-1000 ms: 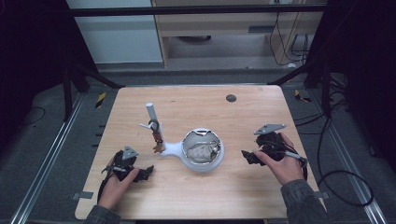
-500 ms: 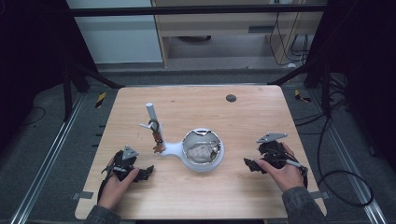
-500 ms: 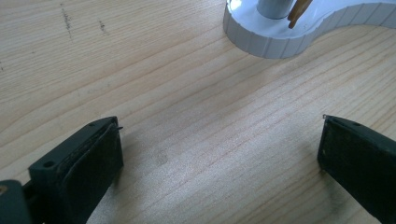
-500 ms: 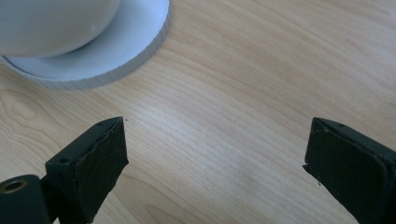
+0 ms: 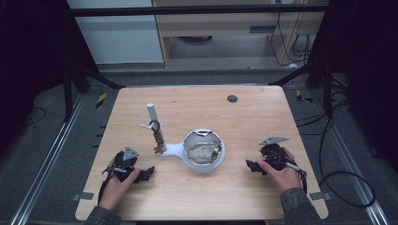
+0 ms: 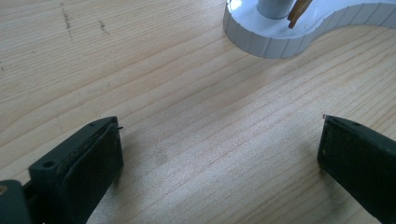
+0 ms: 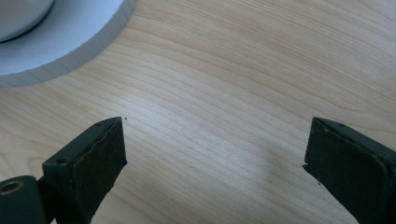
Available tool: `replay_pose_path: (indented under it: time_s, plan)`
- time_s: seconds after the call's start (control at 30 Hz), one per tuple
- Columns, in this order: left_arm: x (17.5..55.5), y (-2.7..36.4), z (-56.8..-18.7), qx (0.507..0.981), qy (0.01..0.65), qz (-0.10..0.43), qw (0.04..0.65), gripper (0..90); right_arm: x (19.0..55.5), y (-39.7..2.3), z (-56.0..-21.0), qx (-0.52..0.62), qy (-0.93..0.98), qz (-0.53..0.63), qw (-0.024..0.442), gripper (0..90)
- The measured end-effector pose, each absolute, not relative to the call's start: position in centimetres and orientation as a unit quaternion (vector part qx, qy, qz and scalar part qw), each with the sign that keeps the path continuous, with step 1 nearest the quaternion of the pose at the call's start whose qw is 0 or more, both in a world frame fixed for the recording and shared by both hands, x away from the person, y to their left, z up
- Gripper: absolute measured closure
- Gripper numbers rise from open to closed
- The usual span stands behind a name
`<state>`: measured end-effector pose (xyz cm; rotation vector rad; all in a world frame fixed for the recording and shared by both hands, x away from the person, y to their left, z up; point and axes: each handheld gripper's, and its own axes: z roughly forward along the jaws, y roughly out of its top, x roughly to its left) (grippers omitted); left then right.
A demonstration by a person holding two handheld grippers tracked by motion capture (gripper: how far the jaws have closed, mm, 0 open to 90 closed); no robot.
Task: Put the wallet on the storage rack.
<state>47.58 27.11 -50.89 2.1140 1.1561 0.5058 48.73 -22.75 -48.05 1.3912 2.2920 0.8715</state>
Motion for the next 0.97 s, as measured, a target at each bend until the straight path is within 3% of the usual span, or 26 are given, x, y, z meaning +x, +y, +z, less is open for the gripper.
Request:
replay_pose_path:
  time_s: [0.43,0.73,0.97]
  plan:
    - [47.6,27.1,-50.9,0.81,0.443,0.194,0.333,0.0,49.1,-22.8,-50.2,0.512,0.785,0.303,0.173,3.7]
    - [47.6,27.1,-50.9,0.811,0.442,0.194,0.331,0.0,48.4,-22.2,-51.3,0.512,0.764,0.325,0.222,0.4]
    - [47.7,27.1,-50.9,0.81,0.442,0.194,0.333,0.0,48.3,-22.3,-51.2,0.511,0.765,0.326,0.217,0.4]
